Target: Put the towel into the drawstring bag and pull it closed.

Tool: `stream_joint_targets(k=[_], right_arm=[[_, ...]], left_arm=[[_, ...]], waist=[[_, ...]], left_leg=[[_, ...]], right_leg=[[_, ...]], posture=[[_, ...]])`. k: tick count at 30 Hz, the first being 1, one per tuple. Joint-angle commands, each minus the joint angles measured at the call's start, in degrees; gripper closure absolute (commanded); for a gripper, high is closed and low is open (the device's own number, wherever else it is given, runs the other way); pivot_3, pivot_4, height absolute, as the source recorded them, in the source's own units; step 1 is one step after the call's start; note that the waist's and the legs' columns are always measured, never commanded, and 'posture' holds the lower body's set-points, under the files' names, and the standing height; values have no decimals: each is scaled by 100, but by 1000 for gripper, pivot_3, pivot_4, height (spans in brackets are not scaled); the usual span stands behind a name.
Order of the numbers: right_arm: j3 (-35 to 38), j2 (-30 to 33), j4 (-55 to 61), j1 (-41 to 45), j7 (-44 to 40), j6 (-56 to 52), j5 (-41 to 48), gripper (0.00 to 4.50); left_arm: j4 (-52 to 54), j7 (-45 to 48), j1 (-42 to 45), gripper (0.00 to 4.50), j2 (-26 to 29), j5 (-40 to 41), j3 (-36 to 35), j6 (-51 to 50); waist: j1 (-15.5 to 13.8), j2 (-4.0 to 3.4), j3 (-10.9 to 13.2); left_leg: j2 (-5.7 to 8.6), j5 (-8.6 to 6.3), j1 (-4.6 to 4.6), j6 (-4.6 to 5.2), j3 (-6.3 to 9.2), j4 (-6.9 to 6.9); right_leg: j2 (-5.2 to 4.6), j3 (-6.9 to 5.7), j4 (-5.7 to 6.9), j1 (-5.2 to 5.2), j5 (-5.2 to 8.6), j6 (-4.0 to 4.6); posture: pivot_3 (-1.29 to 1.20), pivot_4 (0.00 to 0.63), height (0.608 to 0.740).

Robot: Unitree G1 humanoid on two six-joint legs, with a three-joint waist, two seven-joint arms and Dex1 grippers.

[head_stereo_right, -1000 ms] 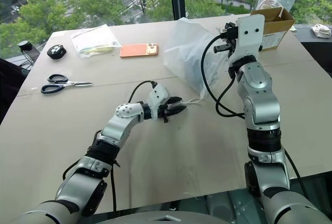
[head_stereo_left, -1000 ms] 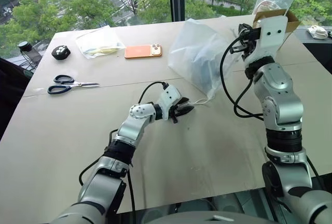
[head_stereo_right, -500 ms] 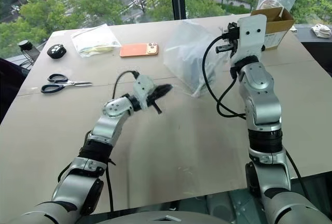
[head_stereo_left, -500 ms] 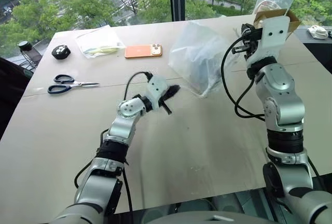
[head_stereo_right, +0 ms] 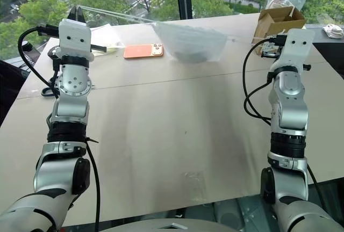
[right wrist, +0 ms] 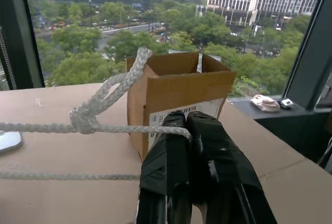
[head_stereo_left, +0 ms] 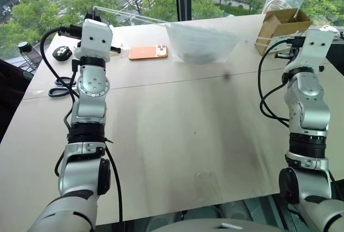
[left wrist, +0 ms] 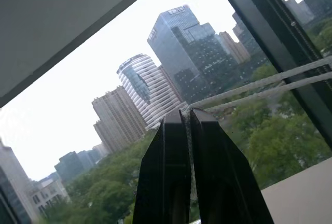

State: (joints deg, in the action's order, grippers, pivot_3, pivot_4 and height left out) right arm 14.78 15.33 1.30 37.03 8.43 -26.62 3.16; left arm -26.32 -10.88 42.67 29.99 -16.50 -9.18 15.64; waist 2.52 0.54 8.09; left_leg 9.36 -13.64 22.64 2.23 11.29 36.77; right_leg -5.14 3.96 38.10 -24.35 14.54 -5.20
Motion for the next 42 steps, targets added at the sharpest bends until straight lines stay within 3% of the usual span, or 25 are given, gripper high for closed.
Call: stream_joint_targets(k=[1, 9, 15, 17, 19, 21, 23, 24, 27, 31, 32, 35, 42], right_arm=[[715, 14, 98, 22, 600, -52, 47, 4500], [2011, -495, 139, 159, 2075, -130, 684, 4500], [2330, -608, 93, 176, 2480, -123, 1158, 4500], [1885, -488, -119, 278, 1509, -471, 1780, 4500], [950, -158, -58, 259, -17, -993, 2247, 4500], [-544, 735, 673, -281, -1975, -1554, 2459, 4500], [-1182, 1433, 1289, -805, -3258, -1791, 2800, 4500], [-1301, 1785, 1465, -1054, -3771, -1658, 2853, 4198], [-1434, 2682, 1639, -1812, -4908, -1045, 2642, 3133], [-1046, 3103, 1297, -2471, -5117, -565, 2392, 1366], [-926, 3148, 1212, -2605, -5248, -450, 2406, 726], [-657, 3265, 785, -3045, -5600, 202, 2194, 677], [-353, 3024, 462, -3235, -6061, 680, 2420, 677]], left_arm=[[-247, -702, 186, 4367, 285, 26, -525, -480], [-680, -1583, 195, 4367, 119, 606, -1078, -1553], [-761, -1705, 215, 4367, 40, 999, -1171, -1816], [-878, -676, 319, 4367, -139, 1269, -682, -1679], [-552, 952, 223, 4367, -486, 1790, -61, -1614], [365, 2944, -227, 4367, -648, 2458, 684, -1738], [1296, 4542, -762, 4367, -459, 2998, 1265, -1981], [1727, 5150, -1058, 4451, -248, 3215, 1434, -2175], [2514, 6181, -1651, 3602, 329, 3988, 1272, -3004], [2519, 6238, -2023, 1912, 1019, 3877, 919, -3348], [2520, 6319, -2138, 1244, 1182, 3917, 820, -3484], [2673, 6669, -2696, 24, 1697, 4068, 427, -3689], [3391, 6934, -3502, 24, 1993, 4358, 12, -3999]], waist=[[-4, 0, 0], [5, 0, -1], [12, 1, -2], [15, 3, -3], [8, 2, -3], [-1, 0, -4], [12, 0, -10], [22, 2, -11], [138, 4, -9], [131, 3, -6], [106, 2, -5], [-7, -3, 0], [-205, -4, 7]], left_leg=[[0, 0, 0, 0, 0, 1], [0, 0, 3, 0, 2, 7], [1, 0, 14, 0, -7, 21], [2, 0, 14, 0, -10, 27], [5, 0, 14, 0, -15, 37], [7, -1, 19, 2, -18, 45], [8, -5, 29, 8, -17, 46], [2, -11, 28, 14, -16, 43], [-6, -23, 44, 15, -8, 38], [-10, -23, 25, 15, -20, 39], [-19, -23, 6, 14, -21, 38], [-32, -39, -41, 40, -21, 30], [-34, -40, -66, 41, -25, 20]], right_leg=[[0, 0, 2, 0, 0, 0], [0, -1, 5, 0, 0, 0], [-5, -1, 34, -17, 0, 0], [-6, 0, 41, -19, 0, 0], [-6, 0, 49, -18, 0, 0], [-7, 0, 53, -18, 0, 0], [-15, -8, 42, -19, 0, 0], [-17, -23, 34, -18, 1, 0], [-14, -29, -2, -20, 1, 0], [-4, -19, 6, -20, -8, 12], [5, -20, 7, -6, -18, 18], [15, -25, -3, 41, -28, 22], [12, -24, -19, 68, -28, 22]], posture=[[0, 150, 736], [0, 150, 736], [0, 150, 736], [0, 150, 736], [0, 150, 736], [0, 150, 736], [0, 150, 736], [0, 150, 736], [0, 150, 736], [0, 150, 736], [0, 150, 736], [0, 150, 736], [0, 150, 736]])
